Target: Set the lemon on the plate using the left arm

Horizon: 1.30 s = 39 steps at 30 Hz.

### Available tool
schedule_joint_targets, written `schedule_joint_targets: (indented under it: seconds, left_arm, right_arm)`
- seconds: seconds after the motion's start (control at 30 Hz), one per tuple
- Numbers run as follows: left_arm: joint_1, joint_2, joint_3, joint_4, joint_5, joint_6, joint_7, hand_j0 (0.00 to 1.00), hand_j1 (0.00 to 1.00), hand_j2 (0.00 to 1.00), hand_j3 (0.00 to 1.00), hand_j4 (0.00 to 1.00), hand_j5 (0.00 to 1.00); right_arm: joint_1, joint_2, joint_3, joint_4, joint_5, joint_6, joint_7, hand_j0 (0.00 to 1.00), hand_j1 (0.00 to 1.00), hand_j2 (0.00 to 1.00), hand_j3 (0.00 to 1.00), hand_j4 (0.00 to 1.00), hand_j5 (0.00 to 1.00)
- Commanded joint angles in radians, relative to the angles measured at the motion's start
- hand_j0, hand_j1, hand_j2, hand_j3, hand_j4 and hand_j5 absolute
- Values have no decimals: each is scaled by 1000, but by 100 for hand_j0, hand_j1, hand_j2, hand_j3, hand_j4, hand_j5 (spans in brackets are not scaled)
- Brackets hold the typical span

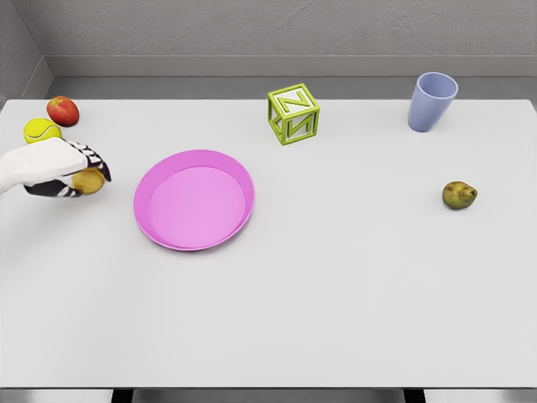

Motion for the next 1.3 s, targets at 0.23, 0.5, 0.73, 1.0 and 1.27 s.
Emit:
schedule_joint_targets:
  seconds: [0.23, 0.5, 0.73, 1.0, 1.27]
  left_arm:
    - [2, -23, -5, -50, 39, 2, -1, 61, 61, 61, 61, 61, 61]
    - [6, -49, -16, -113, 53, 2, -2, 61, 61, 61, 61, 61, 61]
    - [11, -52, -25, -160, 59, 2, -1, 61, 61, 61, 61, 61, 61]
    - [-5, -57, -24, -194, 64, 2, 2, 100, 100, 100, 100, 100, 100]
    - [17, 14, 88, 44, 61, 2, 5, 100, 100, 100, 100, 100, 100]
  right_arm:
    - [0, 0, 1, -2, 0, 0, 0, 100, 100, 100, 100, 100, 100]
    - [0, 0, -1, 0, 0, 0, 0, 100, 100, 100, 100, 100, 100]
    - [0, 0, -1, 0, 0, 0, 0, 100, 100, 100, 100, 100, 100]
    - [0, 0, 1, 0, 0, 0, 0, 100, 100, 100, 100, 100, 100]
    - [0, 0, 1, 0, 0, 0, 1, 100, 100, 100, 100, 100, 100]
